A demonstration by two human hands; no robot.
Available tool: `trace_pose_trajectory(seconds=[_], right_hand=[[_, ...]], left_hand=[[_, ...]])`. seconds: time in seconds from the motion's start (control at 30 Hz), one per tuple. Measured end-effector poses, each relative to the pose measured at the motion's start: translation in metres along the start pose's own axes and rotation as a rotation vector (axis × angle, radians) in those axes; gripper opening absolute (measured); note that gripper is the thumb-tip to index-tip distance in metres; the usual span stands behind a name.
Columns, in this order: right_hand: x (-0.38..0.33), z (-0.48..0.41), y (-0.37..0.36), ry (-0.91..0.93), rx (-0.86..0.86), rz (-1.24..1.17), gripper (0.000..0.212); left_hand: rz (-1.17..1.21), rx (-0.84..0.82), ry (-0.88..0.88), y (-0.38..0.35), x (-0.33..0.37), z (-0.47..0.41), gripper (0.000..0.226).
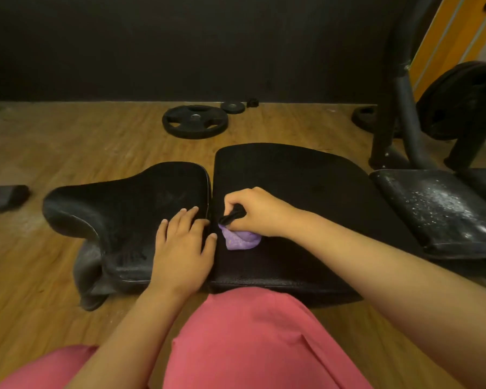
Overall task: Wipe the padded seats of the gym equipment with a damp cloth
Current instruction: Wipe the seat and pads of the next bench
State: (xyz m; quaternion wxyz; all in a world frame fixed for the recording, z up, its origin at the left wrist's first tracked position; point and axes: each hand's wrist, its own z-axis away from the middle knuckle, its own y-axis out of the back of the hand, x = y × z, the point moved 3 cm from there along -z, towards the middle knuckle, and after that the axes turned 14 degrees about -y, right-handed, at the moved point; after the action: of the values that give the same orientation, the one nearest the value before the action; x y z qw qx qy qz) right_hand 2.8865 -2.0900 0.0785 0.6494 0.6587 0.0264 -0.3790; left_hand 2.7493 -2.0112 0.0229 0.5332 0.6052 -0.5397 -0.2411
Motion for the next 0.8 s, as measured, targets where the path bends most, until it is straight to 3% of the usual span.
trace_pose_trajectory(seconds=[0.1,0.3,0.6,0.7,0.8], right_hand=[[0.010,0.010,0.005,0.035,-0.029,0.031,0.005],[0.024,0.000,0.028,-0.115,0.033,0.124,0.004],[-0.007,0.004,-0.006,0.040,0.024,0.036,0.004],[0.015,0.000,0.011,-0.070,0.072,0.039,0.004],[0.047,-0.009,0.040,-0.263,0.197,0.064,0.002]], left_hand=[[-0.017,0.059,0.038,-0.007,0.008,0.008,0.078],[0.057,0.116,0.086,-0.011,0.027,0.020,0.077],[0.225,0.188,0.061,-0.016,0.039,0.028,0.061],[0.369,0.196,0.063,-0.017,0.043,0.028,0.072],[0.351,0.217,0.041,-0.018,0.043,0.028,0.071]])
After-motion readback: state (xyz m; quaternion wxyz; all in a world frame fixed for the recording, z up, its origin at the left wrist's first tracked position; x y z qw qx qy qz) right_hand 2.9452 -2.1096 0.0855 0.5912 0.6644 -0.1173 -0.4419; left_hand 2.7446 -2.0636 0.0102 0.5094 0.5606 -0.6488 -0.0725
